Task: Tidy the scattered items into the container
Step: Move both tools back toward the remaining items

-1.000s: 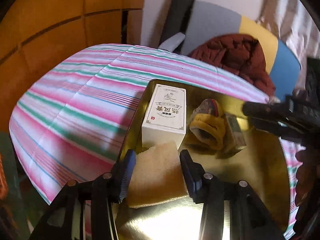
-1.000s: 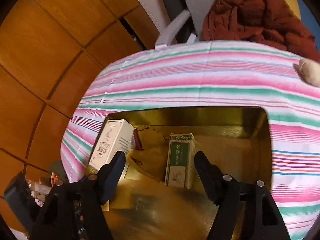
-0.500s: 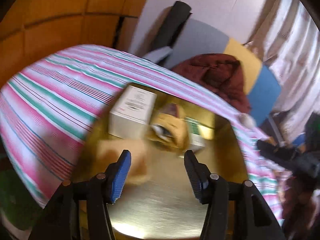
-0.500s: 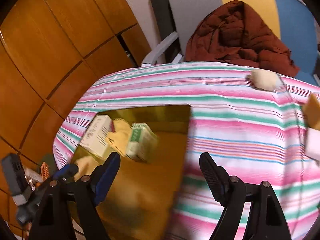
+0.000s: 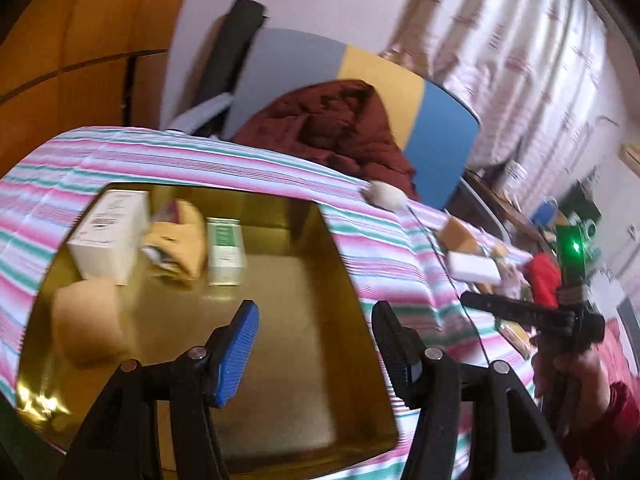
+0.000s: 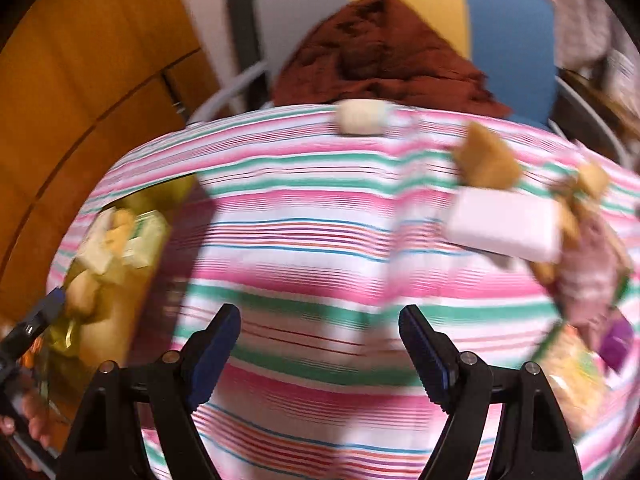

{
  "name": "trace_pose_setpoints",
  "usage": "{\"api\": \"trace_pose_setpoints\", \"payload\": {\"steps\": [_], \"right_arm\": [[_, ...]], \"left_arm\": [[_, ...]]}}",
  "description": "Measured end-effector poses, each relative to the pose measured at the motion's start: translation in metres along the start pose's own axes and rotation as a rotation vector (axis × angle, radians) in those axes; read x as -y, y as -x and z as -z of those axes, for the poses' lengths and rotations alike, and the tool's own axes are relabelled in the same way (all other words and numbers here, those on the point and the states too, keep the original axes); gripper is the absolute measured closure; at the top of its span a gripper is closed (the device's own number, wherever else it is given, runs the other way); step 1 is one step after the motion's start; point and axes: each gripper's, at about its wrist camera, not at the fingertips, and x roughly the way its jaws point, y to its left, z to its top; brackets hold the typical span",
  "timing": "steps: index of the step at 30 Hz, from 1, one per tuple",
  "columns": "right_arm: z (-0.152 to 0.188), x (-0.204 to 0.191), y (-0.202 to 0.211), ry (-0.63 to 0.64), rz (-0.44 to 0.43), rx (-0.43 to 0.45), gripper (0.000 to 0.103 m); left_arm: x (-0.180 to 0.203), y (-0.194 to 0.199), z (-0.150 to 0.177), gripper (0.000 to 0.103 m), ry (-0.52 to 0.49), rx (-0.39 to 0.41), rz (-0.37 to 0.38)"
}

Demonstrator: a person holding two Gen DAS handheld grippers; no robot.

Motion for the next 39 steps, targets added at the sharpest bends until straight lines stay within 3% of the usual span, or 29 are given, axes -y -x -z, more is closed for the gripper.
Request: {"api": "trace_pose_setpoints", "payload": {"steps": [10, 16, 19, 21, 24, 26, 30, 31, 33, 39], "right_arm": [[0.005, 0.114, 0.038, -0.189, 0.219, -0.011, 0.015], [0.018, 0.173, 0.035, -0.333, 0.281, -0.137, 0.014], [0.032, 0.185, 0.029, -0.432, 0.163, -0.196, 0.013], [0.039, 0.181, 0.026, -0.490, 0.001, -0.210, 0.013], [0.040, 0.160, 0.021, -0.461, -0.219, -0.233, 0.014], [0.037, 0.151, 0.027, -0.420, -0.241, -0.196, 0.015], [0.024, 0.173, 0.064, -0.402, -0.017, 0.017, 0.015], [0.021, 0.187, 0.076, -0.417, 0.091, 0.070, 0.015], [0.020, 0.211, 0.088, -0.445, 0.239, 0.099, 0.014], [0.034, 0.258, 0.085, -0.576, 0.303, 0.047, 0.014]], "left_arm": [[0.070, -0.021, 0.012, 0.043, -0.127, -0.069, 0.107], [0.094, -0.027, 0.023, 0.044, -0.181, -0.105, 0.152], [0.099, -0.029, 0.028, 0.043, -0.195, -0.118, 0.152], [0.100, -0.031, 0.029, 0.044, -0.193, -0.124, 0.153], [0.101, -0.034, 0.030, 0.044, -0.182, -0.139, 0.148], [0.101, -0.034, 0.031, 0.044, -0.175, -0.141, 0.149], [0.103, -0.033, 0.033, 0.044, -0.186, -0.146, 0.137], [0.103, -0.033, 0.033, 0.044, -0.186, -0.149, 0.139], [0.104, -0.035, 0.034, 0.043, -0.188, -0.156, 0.143], [0.119, -0.048, 0.041, 0.043, -0.200, -0.199, 0.156]]}}
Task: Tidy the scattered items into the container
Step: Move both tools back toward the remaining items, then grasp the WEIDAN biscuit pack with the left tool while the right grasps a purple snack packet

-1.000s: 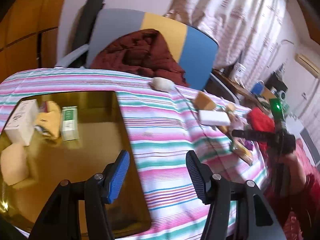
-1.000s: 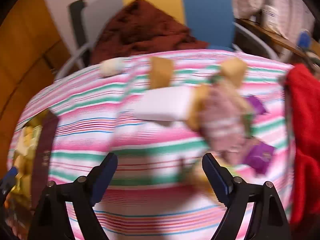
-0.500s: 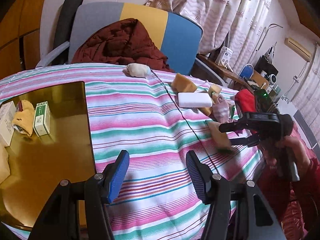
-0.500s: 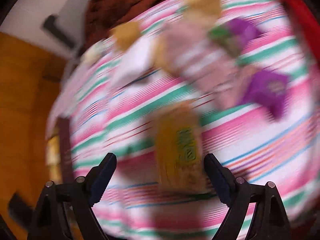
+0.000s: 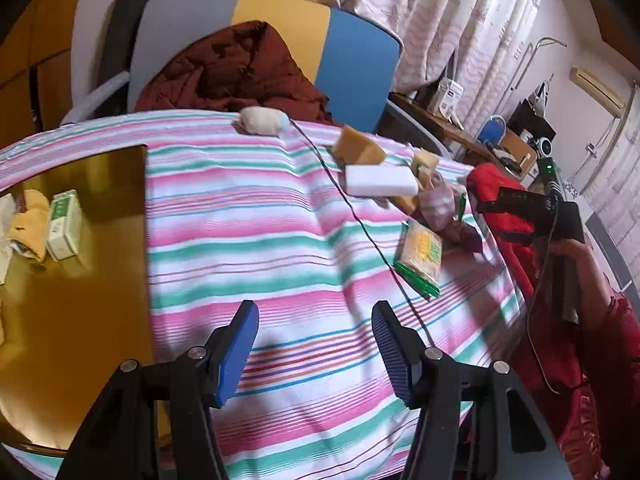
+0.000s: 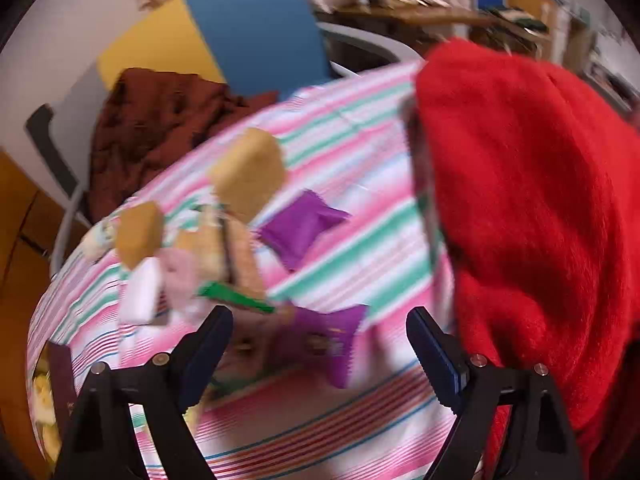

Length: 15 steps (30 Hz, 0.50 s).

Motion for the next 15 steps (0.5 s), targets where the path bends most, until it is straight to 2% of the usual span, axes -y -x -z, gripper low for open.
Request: {"api": "trace_pose_setpoints", "payload": {"steps": [2, 4, 6, 9, 11, 15], "right_arm": [[0.003, 0.007, -0.011, -0.051, -0.013, -0.040, 0.014], [0.003, 0.005, -0.021, -0.043, 0.008, -0.065, 0.014], [0.006, -0.004, -0.031, 0.006, 0.038, -0.092, 0.022], [0.014, -0.022, -0.047, 0.091, 0.024, -0.165, 0.031], [0.016, -0.032, -0.047, 0.160, 0.078, -0.156, 0.034], [0.017, -0.034, -0.045, 0.176, 0.075, -0.146, 0.042]], "left_arm": [[0.007, -0.005, -0.001, 0.044, -0.017, -0.011, 0.005], [0.016, -0.011, -0.004, 0.044, -0.049, -0.018, -0.002], [0.024, -0.016, -0.006, 0.044, -0.068, -0.026, -0.001], [0.040, -0.028, -0.012, 0.044, -0.107, -0.045, 0.015], [0.051, -0.036, -0.015, 0.043, -0.137, -0.048, 0.025], [0.072, -0.055, -0.024, 0.044, -0.186, -0.063, 0.042]]}}
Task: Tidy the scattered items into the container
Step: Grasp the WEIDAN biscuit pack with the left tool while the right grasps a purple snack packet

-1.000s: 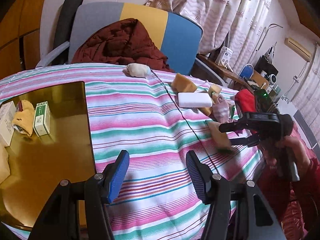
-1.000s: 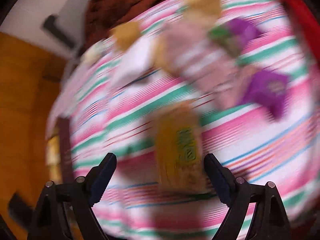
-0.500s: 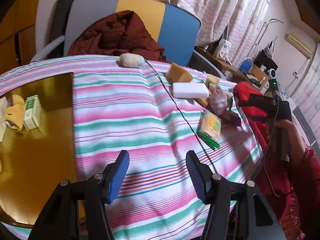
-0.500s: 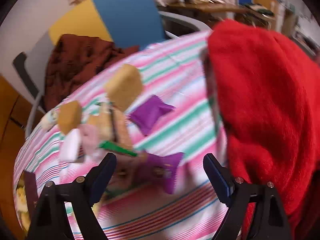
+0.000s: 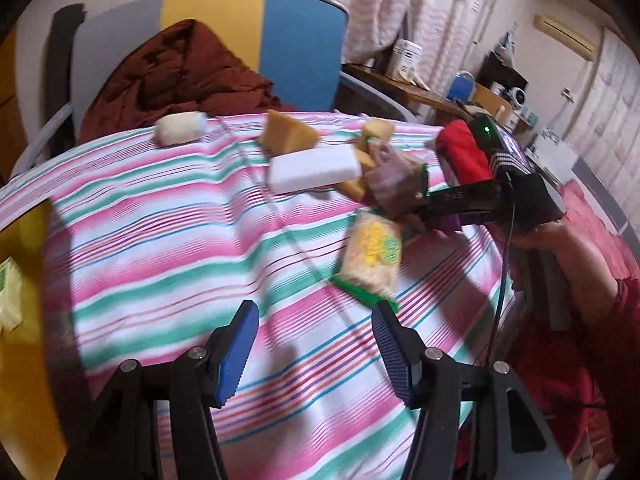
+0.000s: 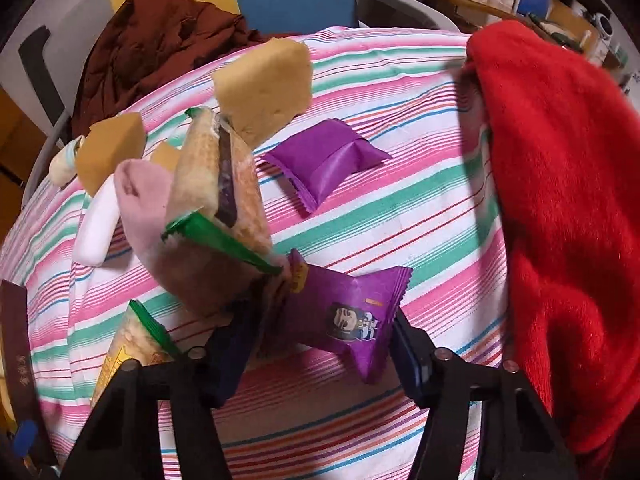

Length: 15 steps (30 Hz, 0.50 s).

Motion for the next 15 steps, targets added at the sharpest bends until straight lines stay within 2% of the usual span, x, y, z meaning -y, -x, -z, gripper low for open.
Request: {"api": "trace_pose_setpoints", "payload": {"steps": [8, 15], "right_arm": [[-0.001, 0.021, 0.012, -0.109, -0.072, 0.049, 0.056], [0.002, 0.033, 0.013, -0.180, -0.103, 0.055, 0.059]], "left_arm": [[0.034, -0.046, -0.023, 0.044, -0.098, -0.041, 0.053], [0.050, -0.086, -0.035, 0.044, -0.175, -0.112, 0.046]]}}
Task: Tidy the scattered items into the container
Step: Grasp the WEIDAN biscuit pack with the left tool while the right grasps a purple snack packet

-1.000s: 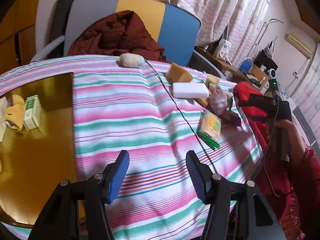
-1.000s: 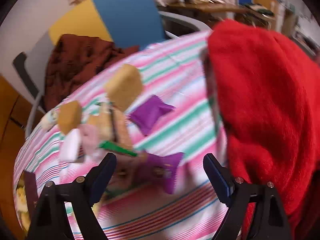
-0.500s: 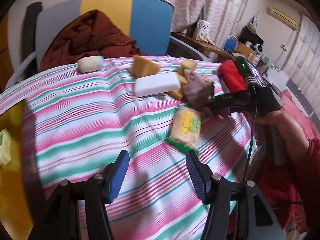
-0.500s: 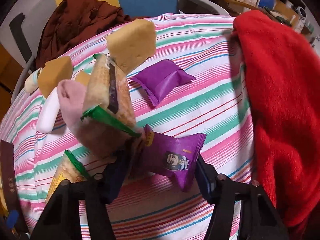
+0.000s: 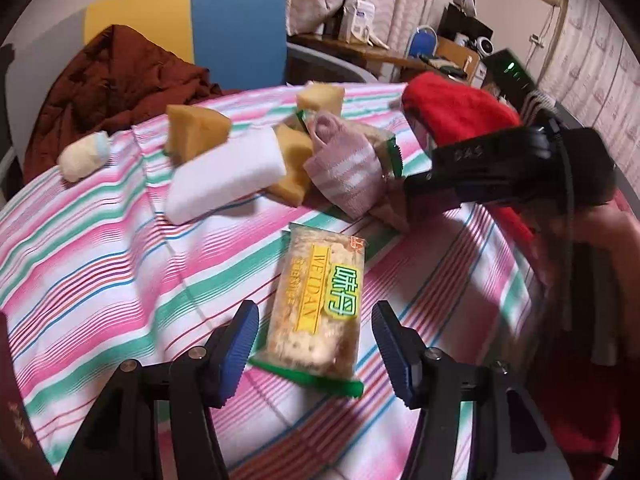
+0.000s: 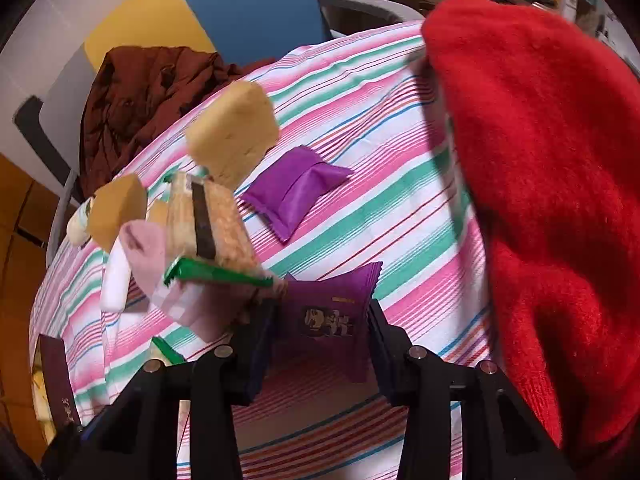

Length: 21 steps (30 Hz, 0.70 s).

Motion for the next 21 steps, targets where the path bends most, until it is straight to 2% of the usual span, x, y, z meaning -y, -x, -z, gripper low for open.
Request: {"api": "trace_pose_setpoints", "payload": {"steps": [4, 6, 8, 13, 16, 18, 19, 21], "right_arm": [[-0.007, 0.006, -0.005, -0.036, 0.005, 0.005, 0.059], [-0.008, 0.007, -0.004, -0.045, 0.001, 0.010, 0.059], [-0.009, 0.007, -0.004, -0.044, -0.001, 0.016, 0.060], [-0.009, 0.008, -0.003, -0.054, -0.015, 0.028, 0.065], [-0.009, 0.006, -0.005, -0.041, -0.012, 0.016, 0.064], [-0.009, 0.006, -0.004, -0.049, -0.011, 0.022, 0.060], [-0.008, 0.007, -0.006, -0.046, 0.003, 0.014, 0.050], [-0.006, 0.005, -0.013, -0.045, 0.015, -0.028, 0.044]], "left_arm": [[0.009, -0.018, 0.002, 0.045, -0.063, -0.022, -0.026], [0.015, -0.019, 0.007, 0.045, -0.112, 0.018, -0.046], [0.014, -0.018, 0.013, 0.054, -0.131, 0.055, -0.053], [-0.003, -0.011, 0.019, 0.055, -0.054, 0.093, 0.022], [-0.005, -0.008, 0.022, 0.055, -0.039, 0.109, 0.020], [-0.008, -0.005, 0.027, 0.055, -0.024, 0.121, 0.019], [-0.008, -0.004, 0.027, 0.055, -0.014, 0.126, 0.020], [-0.012, 0.000, 0.031, 0.055, 0.015, 0.140, 0.023]]}}
